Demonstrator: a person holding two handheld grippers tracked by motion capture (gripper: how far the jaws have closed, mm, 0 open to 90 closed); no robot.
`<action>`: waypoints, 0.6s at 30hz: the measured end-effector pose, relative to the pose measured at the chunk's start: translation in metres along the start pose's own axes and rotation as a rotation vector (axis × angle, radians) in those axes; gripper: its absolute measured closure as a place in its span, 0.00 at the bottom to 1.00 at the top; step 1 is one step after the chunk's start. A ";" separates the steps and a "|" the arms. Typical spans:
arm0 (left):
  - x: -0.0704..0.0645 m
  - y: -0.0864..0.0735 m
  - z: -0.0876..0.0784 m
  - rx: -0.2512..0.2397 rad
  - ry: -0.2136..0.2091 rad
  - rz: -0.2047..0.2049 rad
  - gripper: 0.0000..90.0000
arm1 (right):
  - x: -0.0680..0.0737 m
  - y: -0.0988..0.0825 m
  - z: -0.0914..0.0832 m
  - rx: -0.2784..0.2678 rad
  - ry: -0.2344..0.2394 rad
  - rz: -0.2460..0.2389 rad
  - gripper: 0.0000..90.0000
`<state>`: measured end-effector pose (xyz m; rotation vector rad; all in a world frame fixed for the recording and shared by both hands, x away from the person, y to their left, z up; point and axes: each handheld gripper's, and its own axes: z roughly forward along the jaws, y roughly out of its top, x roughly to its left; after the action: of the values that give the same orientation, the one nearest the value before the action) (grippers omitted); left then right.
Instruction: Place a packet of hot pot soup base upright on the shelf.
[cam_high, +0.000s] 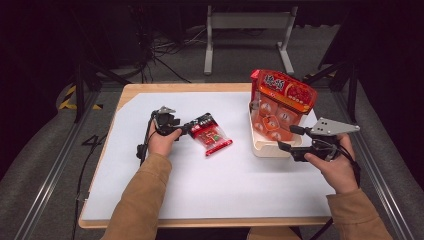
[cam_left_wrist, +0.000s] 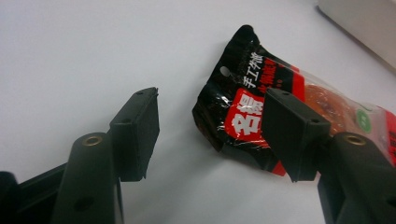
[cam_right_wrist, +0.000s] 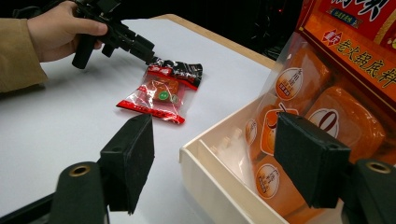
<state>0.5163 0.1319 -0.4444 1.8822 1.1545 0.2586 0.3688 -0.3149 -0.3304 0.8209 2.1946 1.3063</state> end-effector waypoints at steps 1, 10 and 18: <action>0.001 -0.001 0.001 0.001 0.003 -0.010 0.43 | 0.000 0.000 0.000 0.000 0.003 0.001 0.33; 0.002 -0.003 0.008 0.030 -0.051 -0.049 0.57 | 0.000 -0.001 0.002 0.001 0.004 0.000 0.33; 0.002 -0.004 0.012 0.044 -0.076 -0.048 0.74 | -0.001 -0.002 0.002 0.003 0.005 0.006 0.32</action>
<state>0.5217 0.1270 -0.4554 1.8834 1.1606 0.1345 0.3702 -0.3148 -0.3332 0.8268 2.2003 1.3099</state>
